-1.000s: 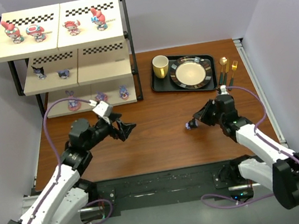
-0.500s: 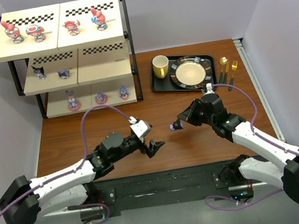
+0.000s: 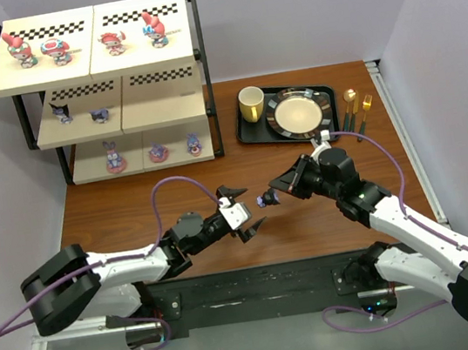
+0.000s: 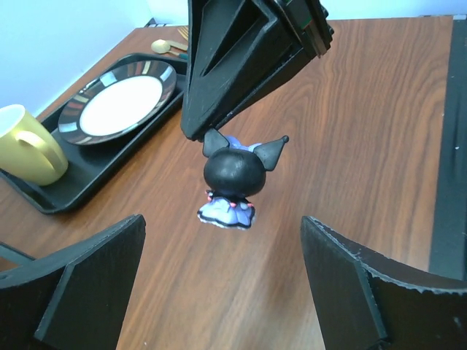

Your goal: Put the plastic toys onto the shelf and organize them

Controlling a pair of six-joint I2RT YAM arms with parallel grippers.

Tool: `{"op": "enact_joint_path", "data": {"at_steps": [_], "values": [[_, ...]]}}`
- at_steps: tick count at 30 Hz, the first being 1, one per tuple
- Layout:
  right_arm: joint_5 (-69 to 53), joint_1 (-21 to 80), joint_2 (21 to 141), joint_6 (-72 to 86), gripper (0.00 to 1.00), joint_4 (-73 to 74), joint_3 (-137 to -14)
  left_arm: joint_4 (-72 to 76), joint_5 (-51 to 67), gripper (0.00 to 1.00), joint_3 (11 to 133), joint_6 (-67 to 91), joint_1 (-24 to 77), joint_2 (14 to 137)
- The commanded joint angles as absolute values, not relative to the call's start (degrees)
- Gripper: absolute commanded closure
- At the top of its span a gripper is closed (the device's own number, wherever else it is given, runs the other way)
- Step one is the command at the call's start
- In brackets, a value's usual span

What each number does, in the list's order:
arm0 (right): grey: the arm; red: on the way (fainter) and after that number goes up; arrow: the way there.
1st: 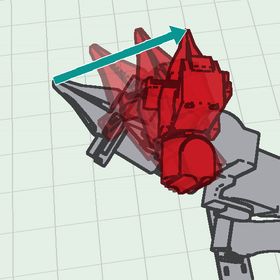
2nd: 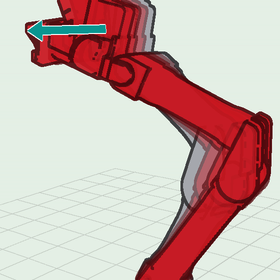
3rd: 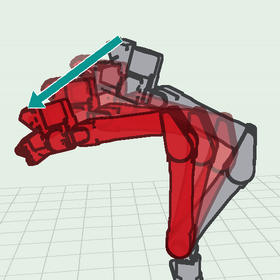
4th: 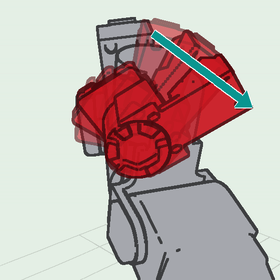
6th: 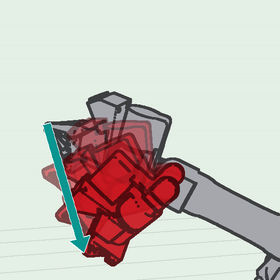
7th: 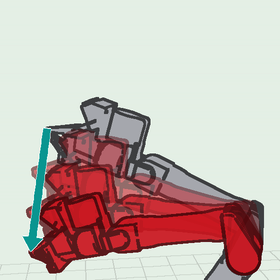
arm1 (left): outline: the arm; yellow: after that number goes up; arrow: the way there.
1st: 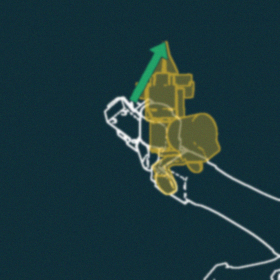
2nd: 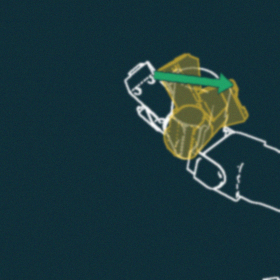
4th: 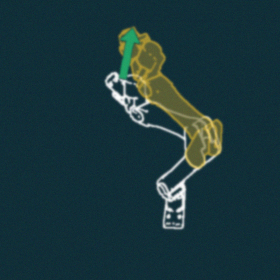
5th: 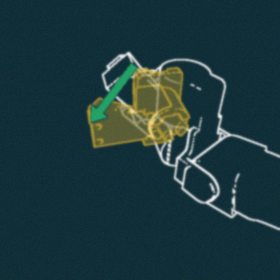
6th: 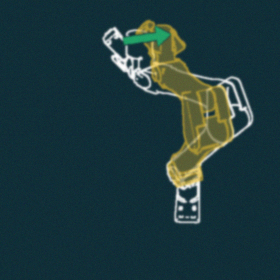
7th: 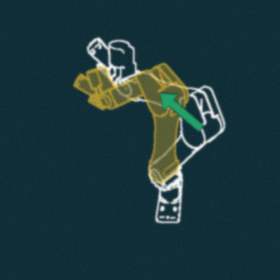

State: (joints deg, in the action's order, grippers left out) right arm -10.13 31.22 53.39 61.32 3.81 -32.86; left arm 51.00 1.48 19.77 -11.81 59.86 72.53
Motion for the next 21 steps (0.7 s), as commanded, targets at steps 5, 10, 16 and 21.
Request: {"op": "enact_joint_path", "data": {"at_steps": [5, 10, 16, 21], "values": [[-11.7, 32.4, 52.3, 62.7, 1.0, 0.3, -33.3, 59.3, 3.2, 0.14, 22.6, -13.8, 60.3, 77.3], [-12.1, 32.8, 52.6, 62.7, 1.0, 0.2, -33.3, 60.0, 3.2, 0.24, 22.8, -12.2, 60.3, 78.5], [-12.0, 33.7, 53.2, 62.6, 1.0, -1.5, -33.5, 61.0, 2.9, 0.4, 23.6, -11.3, 60.3, 80.2], [-12.4, 34.0, 53.4, 62.7, 1.0, -2.3, -33.3, 61.3, 2.2, 0.53, 23.7, -10.4, 60.3, 80.6]]}}
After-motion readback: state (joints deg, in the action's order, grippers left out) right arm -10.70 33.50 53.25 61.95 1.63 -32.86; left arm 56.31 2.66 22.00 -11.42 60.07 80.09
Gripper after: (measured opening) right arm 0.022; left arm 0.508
